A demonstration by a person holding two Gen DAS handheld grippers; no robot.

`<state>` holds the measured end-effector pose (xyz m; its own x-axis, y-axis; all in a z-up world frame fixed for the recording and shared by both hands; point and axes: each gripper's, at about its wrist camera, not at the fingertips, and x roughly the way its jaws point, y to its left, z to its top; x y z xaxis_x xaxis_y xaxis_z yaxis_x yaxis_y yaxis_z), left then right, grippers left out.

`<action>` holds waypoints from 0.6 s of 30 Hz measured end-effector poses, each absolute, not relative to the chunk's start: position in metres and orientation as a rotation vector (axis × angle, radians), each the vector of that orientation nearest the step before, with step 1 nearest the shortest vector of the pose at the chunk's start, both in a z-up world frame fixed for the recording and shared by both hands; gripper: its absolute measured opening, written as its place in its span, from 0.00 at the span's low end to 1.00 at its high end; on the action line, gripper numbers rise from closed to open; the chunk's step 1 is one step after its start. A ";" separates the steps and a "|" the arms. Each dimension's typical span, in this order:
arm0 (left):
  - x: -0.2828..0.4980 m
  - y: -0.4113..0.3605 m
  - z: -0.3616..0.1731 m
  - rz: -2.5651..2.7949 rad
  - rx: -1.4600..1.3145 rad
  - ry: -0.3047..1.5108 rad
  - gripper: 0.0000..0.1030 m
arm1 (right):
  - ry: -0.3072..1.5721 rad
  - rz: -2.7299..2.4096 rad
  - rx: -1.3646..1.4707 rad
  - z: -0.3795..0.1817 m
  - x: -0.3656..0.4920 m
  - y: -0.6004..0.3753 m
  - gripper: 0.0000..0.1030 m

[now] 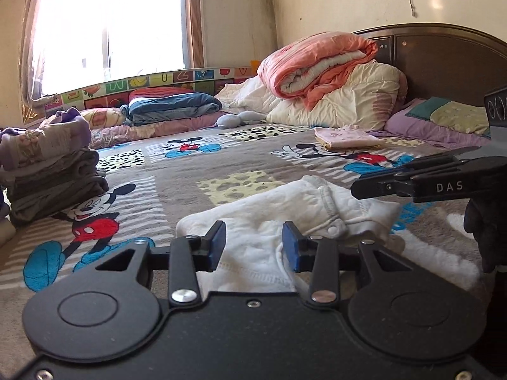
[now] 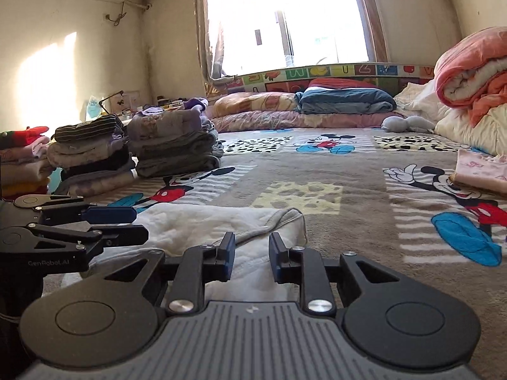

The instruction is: Fold clothes

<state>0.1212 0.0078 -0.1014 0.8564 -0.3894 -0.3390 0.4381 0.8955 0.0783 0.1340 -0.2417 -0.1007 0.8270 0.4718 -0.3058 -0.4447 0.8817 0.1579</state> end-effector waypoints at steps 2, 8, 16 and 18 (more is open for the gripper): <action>0.125 0.008 -0.106 -0.430 0.135 0.355 0.37 | 0.336 0.488 0.066 -0.098 0.123 -0.241 0.25; 0.143 -0.013 -0.137 -0.384 0.187 0.432 0.44 | 0.503 0.491 0.109 -0.135 0.141 -0.237 0.24; 0.123 -0.007 -0.130 -0.391 0.166 0.384 0.45 | 0.522 0.488 0.140 -0.140 0.142 -0.237 0.23; 0.110 0.002 -0.117 -0.402 0.112 0.351 0.45 | 0.516 0.490 0.148 -0.136 0.136 -0.239 0.24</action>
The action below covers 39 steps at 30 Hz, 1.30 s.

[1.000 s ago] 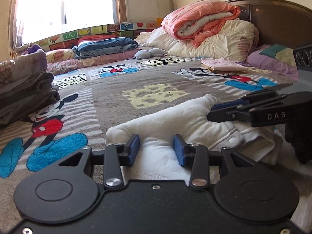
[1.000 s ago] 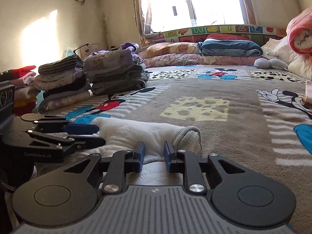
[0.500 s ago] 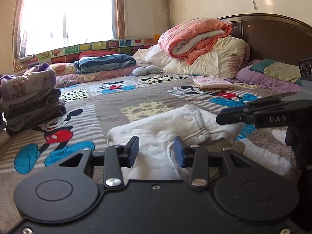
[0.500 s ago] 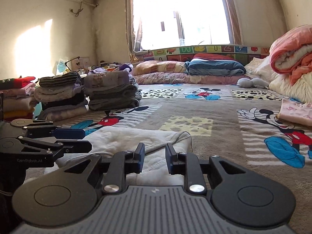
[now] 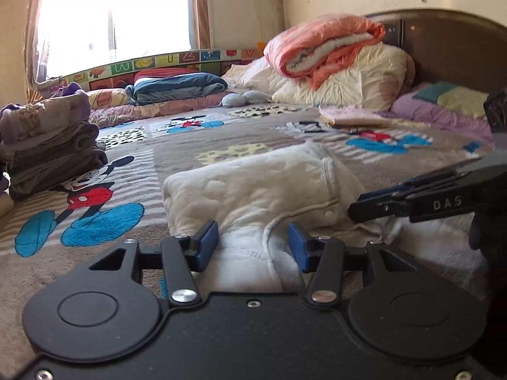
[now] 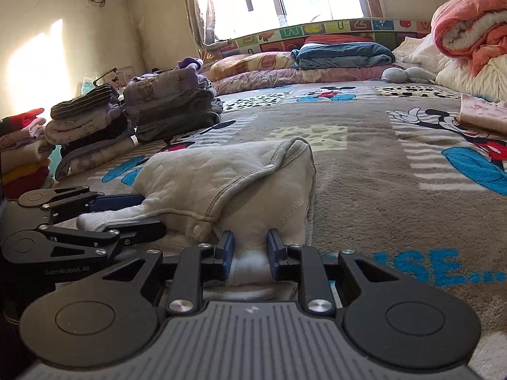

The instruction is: Fold clothes

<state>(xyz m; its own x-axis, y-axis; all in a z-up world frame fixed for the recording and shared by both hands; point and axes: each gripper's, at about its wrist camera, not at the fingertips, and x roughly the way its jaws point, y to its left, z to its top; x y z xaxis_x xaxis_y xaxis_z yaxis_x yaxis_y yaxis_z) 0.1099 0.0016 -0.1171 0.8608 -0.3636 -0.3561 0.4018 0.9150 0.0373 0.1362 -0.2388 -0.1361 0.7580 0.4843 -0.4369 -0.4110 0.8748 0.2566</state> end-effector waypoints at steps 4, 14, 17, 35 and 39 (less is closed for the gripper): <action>0.096 0.035 -0.098 -0.353 -0.067 0.327 0.45 | 0.486 0.503 0.177 -0.124 0.120 -0.244 0.45; 0.083 0.031 -0.084 -0.322 -0.059 0.367 0.25 | 0.379 0.477 0.315 -0.109 0.107 -0.267 0.44; 0.094 0.017 -0.108 -0.329 0.013 0.419 0.25 | 0.387 0.478 0.306 -0.113 0.113 -0.264 0.44; 0.114 0.080 -0.109 -0.365 -0.345 0.426 0.57 | 0.411 0.465 0.371 -0.114 0.112 -0.275 0.58; 0.134 0.094 -0.122 -0.337 -0.544 0.524 0.58 | 0.446 0.442 0.526 -0.126 0.129 -0.295 0.62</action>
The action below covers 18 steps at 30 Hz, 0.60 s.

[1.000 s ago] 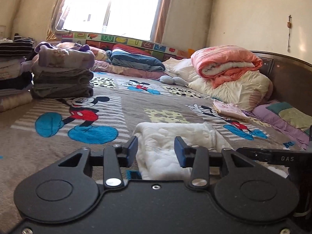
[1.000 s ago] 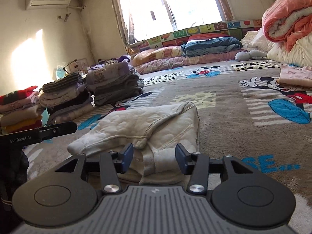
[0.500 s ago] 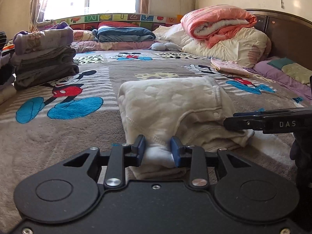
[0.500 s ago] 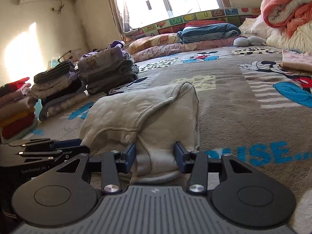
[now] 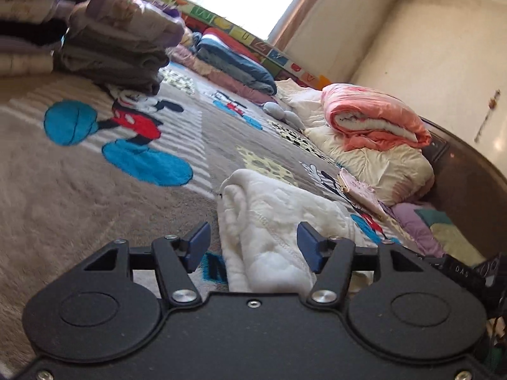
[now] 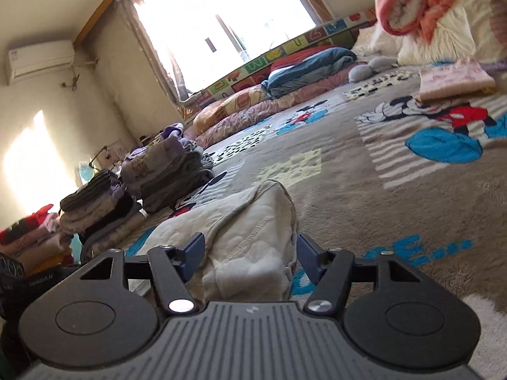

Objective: Fold clothes
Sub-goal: 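Lift the folded white garment with both grippers and carry it toward the clothes stacks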

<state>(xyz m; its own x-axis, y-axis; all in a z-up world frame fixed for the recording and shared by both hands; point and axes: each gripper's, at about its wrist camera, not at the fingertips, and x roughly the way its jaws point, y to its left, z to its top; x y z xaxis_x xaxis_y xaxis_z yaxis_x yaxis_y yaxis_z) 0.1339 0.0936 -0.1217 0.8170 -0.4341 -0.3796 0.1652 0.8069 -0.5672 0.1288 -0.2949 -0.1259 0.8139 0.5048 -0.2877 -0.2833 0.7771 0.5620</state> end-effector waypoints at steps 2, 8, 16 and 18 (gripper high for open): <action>0.142 0.093 -0.129 -0.344 -0.644 0.572 0.59 | 0.460 0.444 0.611 -0.134 0.140 -0.300 0.63; 0.157 0.083 -0.144 -0.340 -0.769 0.674 0.65 | 0.591 0.438 0.823 -0.168 0.173 -0.300 0.62; 0.165 0.066 -0.143 -0.372 -0.752 0.657 0.59 | 0.654 0.492 0.868 -0.178 0.183 -0.292 0.51; 0.162 0.069 -0.141 -0.381 -0.759 0.637 0.46 | 0.655 0.499 0.875 -0.179 0.181 -0.289 0.44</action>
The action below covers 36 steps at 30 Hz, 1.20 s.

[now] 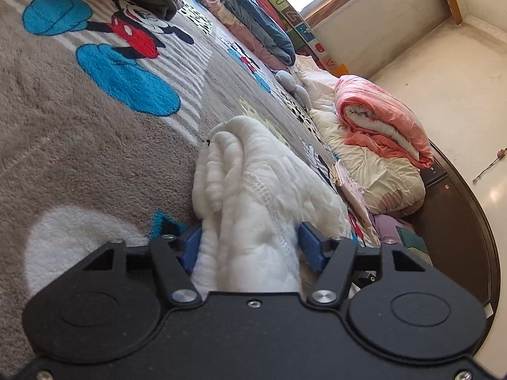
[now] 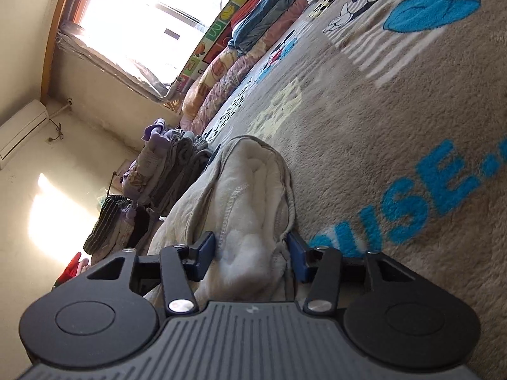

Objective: Fold clothes
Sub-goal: 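Lift the folded white garment with both grippers and carry it toward the clothes stacks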

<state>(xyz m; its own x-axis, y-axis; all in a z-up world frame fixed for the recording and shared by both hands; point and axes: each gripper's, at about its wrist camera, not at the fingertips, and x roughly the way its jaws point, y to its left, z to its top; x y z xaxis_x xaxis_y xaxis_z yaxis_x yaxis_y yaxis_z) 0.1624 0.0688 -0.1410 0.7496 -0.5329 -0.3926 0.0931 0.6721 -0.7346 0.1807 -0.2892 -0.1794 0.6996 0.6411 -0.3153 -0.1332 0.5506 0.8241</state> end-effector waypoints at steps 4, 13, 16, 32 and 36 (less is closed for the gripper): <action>0.145 0.080 -0.120 -0.399 -0.761 0.554 0.40 | 0.596 0.560 0.919 -0.173 0.174 -0.284 0.39; 0.124 0.128 -0.135 -0.295 -0.793 0.682 0.64 | 0.662 0.581 0.868 -0.161 0.158 -0.254 0.54; 0.117 0.147 -0.128 -0.320 -0.841 0.634 0.79 | 0.668 0.568 0.890 -0.162 0.157 -0.256 0.62; 0.130 0.136 -0.135 -0.390 -0.917 0.657 0.41 | 0.685 0.611 0.959 -0.179 0.162 -0.239 0.43; 0.124 0.151 -0.124 -0.404 -0.926 0.586 0.40 | 0.629 0.655 0.957 -0.167 0.159 -0.233 0.43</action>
